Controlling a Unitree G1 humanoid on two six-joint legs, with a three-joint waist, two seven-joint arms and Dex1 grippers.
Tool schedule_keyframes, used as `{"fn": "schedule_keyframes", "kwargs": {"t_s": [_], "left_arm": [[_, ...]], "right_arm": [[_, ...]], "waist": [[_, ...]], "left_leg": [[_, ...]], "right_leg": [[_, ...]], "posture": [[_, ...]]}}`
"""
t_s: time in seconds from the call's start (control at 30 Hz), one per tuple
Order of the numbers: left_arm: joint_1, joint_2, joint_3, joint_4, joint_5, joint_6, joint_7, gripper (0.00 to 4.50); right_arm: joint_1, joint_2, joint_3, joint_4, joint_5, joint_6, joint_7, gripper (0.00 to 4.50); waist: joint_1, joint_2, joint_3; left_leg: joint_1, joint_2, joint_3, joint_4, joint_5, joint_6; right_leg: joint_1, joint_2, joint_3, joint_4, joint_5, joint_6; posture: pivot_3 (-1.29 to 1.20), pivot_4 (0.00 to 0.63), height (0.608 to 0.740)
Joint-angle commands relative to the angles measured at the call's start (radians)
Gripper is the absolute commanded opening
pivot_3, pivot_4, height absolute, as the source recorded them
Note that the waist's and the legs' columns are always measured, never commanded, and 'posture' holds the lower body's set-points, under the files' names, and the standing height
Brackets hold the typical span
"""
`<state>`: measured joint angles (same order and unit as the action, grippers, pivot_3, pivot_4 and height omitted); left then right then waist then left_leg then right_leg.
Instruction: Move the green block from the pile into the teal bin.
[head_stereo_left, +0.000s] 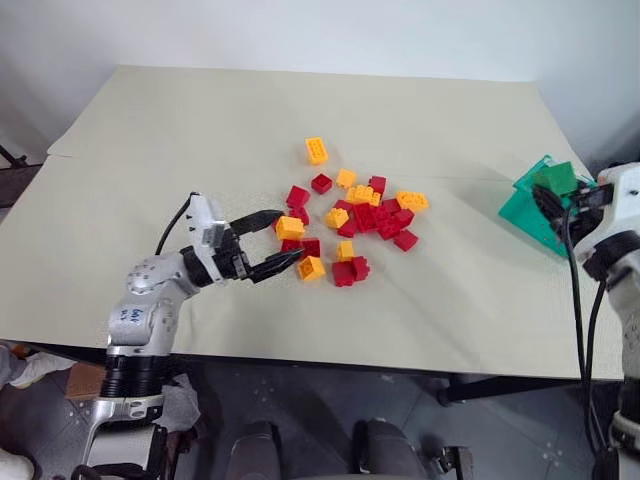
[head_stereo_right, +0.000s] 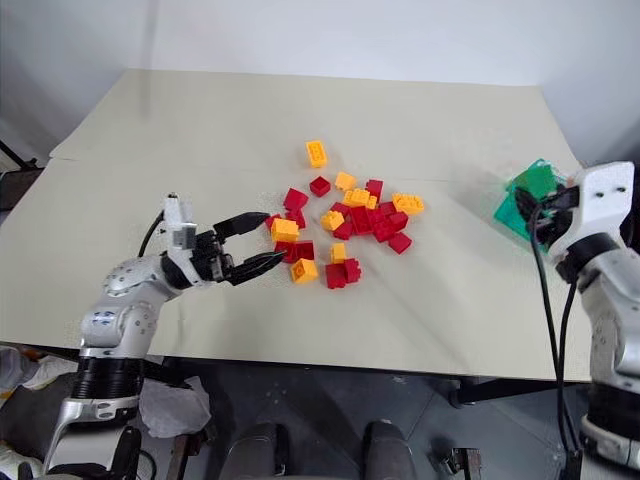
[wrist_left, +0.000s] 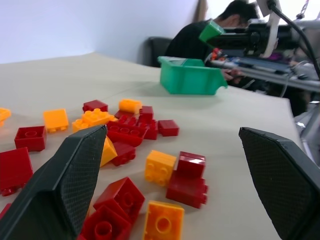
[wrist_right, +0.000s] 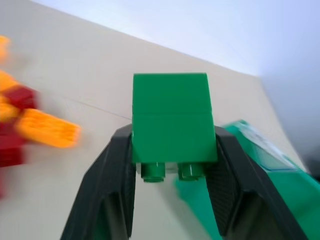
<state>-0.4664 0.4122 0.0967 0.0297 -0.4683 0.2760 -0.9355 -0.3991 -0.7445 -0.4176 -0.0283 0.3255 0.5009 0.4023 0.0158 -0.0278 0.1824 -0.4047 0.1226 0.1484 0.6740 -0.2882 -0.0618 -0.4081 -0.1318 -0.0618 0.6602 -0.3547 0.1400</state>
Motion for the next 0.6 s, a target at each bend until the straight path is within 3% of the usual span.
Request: {"fn": "schedule_keyframes", "kwargs": {"t_s": [0.03,0.27,0.53,0.6], "left_arm": [[-0.011,0.003,-0.009,-0.029,0.032,-0.021,0.047,4.50],[0.018,0.011,-0.006,-0.076,0.018,-0.020,0.063,4.50],[0.051,0.029,0.010,-0.117,0.000,-0.006,0.073,4.50],[0.055,0.035,0.015,-0.119,-0.007,-0.007,0.071,4.50]], "right_arm": [[-0.104,-0.053,0.016,0.175,-0.069,-0.006,-0.044,1.50],[-0.325,-0.069,0.071,0.576,-0.134,-0.130,-0.023,1.50],[-0.414,-0.098,0.089,0.757,-0.155,-0.256,0.037,4.23],[-0.416,-0.106,0.086,0.763,-0.151,-0.283,0.053,4.47]], "waist": [[-0.006,0.000,0.000],[-0.024,0.001,0.000],[-0.023,0.001,0.001],[-0.023,0.001,0.001]], "left_leg": [[0.000,0.000,0.000,0.000,0.000,0.000],[0.000,0.000,0.001,-0.003,0.000,0.000],[0.000,0.000,0.001,-0.005,0.000,0.000],[0.000,0.000,0.001,-0.006,0.000,-0.001]], "right_leg": [[0.000,0.000,0.000,0.000,0.000,0.000],[-0.001,0.000,0.000,0.000,0.000,0.000],[-0.001,0.000,0.000,-0.001,0.000,0.000],[-0.001,0.000,0.000,-0.001,0.000,0.000]], "posture": [[0.00,0.150,0.740],[0.00,0.150,0.740],[0.00,0.150,0.740],[0.00,0.150,0.740]]}}
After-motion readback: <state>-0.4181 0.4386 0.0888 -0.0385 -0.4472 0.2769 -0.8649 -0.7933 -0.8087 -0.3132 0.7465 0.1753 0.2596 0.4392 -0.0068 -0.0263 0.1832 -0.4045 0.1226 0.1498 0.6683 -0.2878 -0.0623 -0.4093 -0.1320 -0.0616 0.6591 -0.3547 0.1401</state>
